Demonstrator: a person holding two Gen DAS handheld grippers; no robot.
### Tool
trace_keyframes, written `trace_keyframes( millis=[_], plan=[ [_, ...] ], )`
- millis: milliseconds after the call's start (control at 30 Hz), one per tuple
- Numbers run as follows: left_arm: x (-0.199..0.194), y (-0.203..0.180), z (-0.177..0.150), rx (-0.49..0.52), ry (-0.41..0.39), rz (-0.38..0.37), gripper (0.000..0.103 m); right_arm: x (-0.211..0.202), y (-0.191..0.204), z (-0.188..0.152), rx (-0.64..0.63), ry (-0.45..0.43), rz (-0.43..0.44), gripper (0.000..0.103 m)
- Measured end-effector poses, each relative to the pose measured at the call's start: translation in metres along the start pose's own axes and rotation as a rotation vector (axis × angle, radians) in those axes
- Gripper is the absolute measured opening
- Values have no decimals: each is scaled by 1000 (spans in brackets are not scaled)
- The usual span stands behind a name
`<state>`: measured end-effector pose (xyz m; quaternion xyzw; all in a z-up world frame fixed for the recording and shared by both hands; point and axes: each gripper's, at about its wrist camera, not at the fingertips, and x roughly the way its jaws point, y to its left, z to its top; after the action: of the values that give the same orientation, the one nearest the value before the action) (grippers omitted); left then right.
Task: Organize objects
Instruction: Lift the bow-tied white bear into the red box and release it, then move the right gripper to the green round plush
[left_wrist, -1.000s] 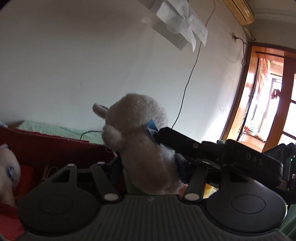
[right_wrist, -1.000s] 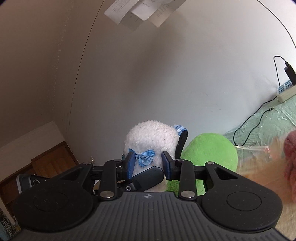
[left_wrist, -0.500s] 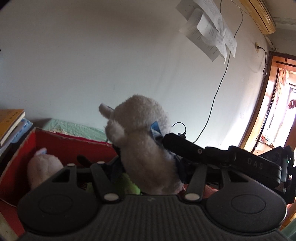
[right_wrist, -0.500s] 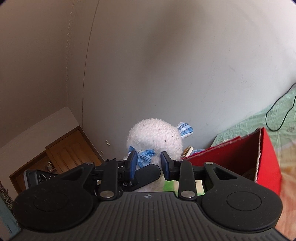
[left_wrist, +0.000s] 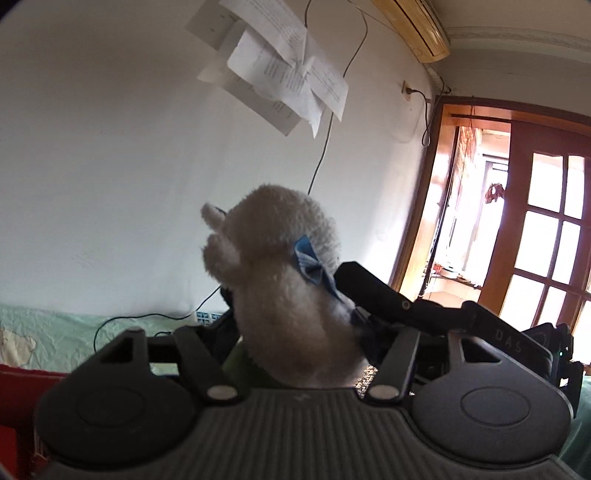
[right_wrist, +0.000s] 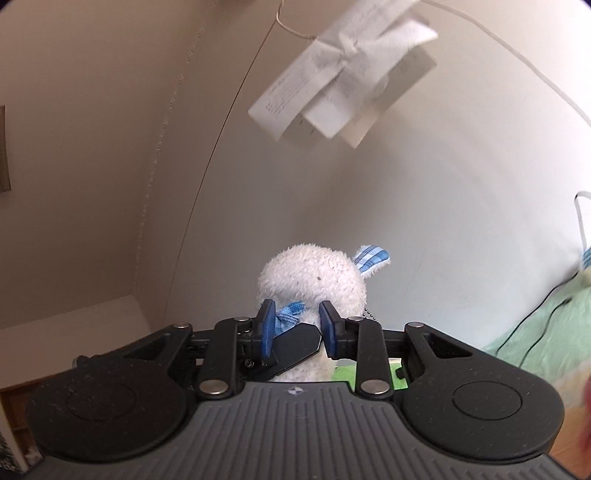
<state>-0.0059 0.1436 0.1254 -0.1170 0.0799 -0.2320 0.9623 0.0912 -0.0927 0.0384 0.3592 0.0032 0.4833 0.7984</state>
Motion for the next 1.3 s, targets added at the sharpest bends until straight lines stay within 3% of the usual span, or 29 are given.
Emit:
trace_keyframes(
  millis=[67,167,233,300,400,467,567,733,867,967,1033,1167,1300],
  plan=[
    [18,-1,-10,-2,63,-3,90,-3,-17,-1,73,19,-9,36],
    [42,-4,-27,2,142,47,94,-1,-46,-18,123,60,-59,40],
    [50,-5,-38,19,168,93,94,3,-59,-30,144,84,-80,32],
    [53,-10,-44,45,182,121,94,1,-70,-37,160,91,-79,30],
    [52,-16,-52,93,197,134,96,-5,-80,-39,180,95,-80,17],
    [50,-17,-56,100,205,142,98,-6,-85,-39,185,96,-95,15],
    [48,-14,-56,75,213,129,98,-17,-91,-40,204,92,-122,18],
    [28,-18,-63,55,216,79,96,-35,-97,-33,201,94,-225,35],
    [6,-30,-78,59,230,16,90,-51,-92,-37,146,172,-306,41],
    [-11,-38,-95,67,275,-36,89,-62,-81,-40,109,275,-267,41],
    [-17,-45,-108,67,326,-65,89,-65,-72,-43,58,366,-274,47],
    [-28,-52,-132,61,383,-55,92,-67,-61,-58,-20,529,-289,49],
    [-23,-42,-150,-27,437,-20,94,-62,-59,-76,-63,620,-337,55]
  ],
)
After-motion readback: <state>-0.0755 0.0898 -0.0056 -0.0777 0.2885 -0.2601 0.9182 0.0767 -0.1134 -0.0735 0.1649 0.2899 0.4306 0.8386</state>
